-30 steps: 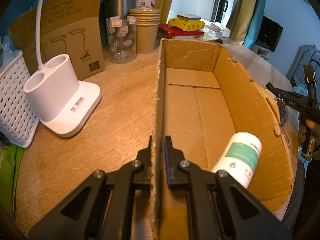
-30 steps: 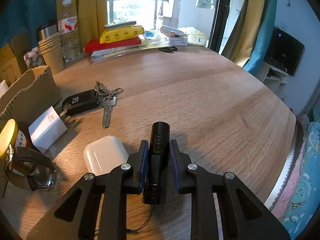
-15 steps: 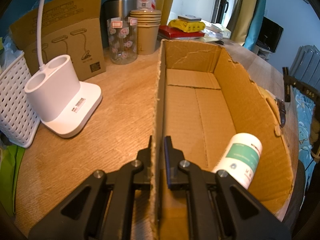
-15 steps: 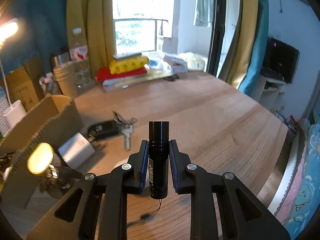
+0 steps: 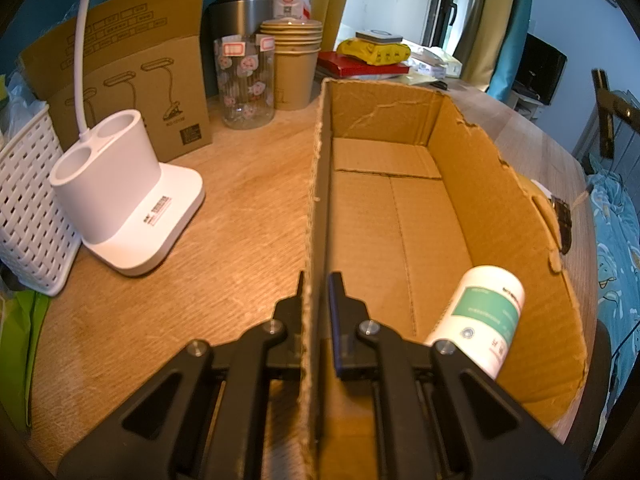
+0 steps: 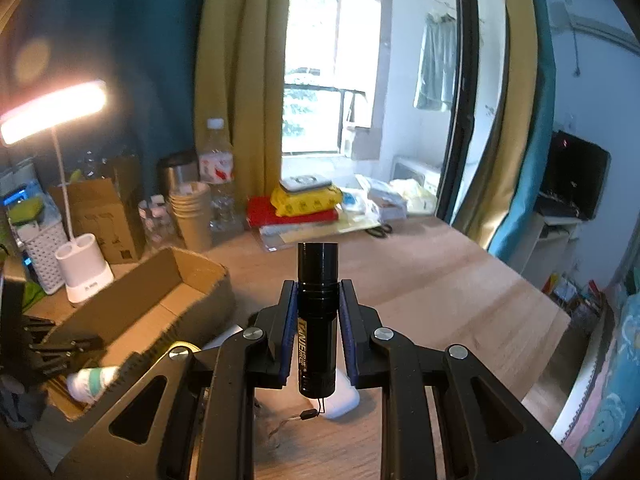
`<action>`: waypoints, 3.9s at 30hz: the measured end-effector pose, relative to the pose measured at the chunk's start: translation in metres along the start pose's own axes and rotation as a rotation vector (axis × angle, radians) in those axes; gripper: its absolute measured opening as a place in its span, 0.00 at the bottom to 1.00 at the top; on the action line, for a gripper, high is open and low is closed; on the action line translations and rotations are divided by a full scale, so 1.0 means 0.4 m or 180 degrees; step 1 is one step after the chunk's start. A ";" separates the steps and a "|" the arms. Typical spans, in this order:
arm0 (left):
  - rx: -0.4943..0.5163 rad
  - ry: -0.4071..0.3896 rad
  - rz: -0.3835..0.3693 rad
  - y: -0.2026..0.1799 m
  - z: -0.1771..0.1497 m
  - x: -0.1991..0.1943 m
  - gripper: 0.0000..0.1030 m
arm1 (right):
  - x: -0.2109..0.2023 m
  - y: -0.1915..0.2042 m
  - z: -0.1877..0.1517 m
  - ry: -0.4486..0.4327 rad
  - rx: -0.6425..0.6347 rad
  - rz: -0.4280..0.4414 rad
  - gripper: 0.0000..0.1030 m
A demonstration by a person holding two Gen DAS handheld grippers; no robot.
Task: Organize rigid objects
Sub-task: 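Lift the black flashlight with the right gripper toward the box, then lower the flashlight into the box and open the right gripper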
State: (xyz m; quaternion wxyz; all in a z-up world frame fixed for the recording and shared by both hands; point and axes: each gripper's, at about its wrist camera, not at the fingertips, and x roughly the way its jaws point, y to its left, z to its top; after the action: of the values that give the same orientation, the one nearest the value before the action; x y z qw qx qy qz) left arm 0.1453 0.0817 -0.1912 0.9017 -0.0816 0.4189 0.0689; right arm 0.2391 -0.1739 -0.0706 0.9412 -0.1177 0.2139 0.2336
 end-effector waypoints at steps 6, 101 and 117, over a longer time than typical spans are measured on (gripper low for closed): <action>-0.0002 0.0001 0.0000 0.000 0.000 0.000 0.08 | -0.020 0.031 0.050 -0.0111 -0.0091 0.0067 0.21; -0.0010 -0.0018 -0.0015 0.010 0.002 0.004 0.07 | 0.228 0.473 -0.089 0.1019 -0.0564 0.1567 0.21; -0.0015 -0.0021 -0.0023 0.009 0.002 0.006 0.08 | 0.222 0.504 -0.112 0.1121 -0.0758 0.1632 0.21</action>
State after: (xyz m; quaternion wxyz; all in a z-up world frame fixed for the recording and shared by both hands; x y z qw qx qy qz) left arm 0.1468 0.0854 -0.1928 0.9031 -0.0850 0.4155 0.0669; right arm 0.1955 0.0202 -0.1753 0.7799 -0.2077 0.3672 0.4623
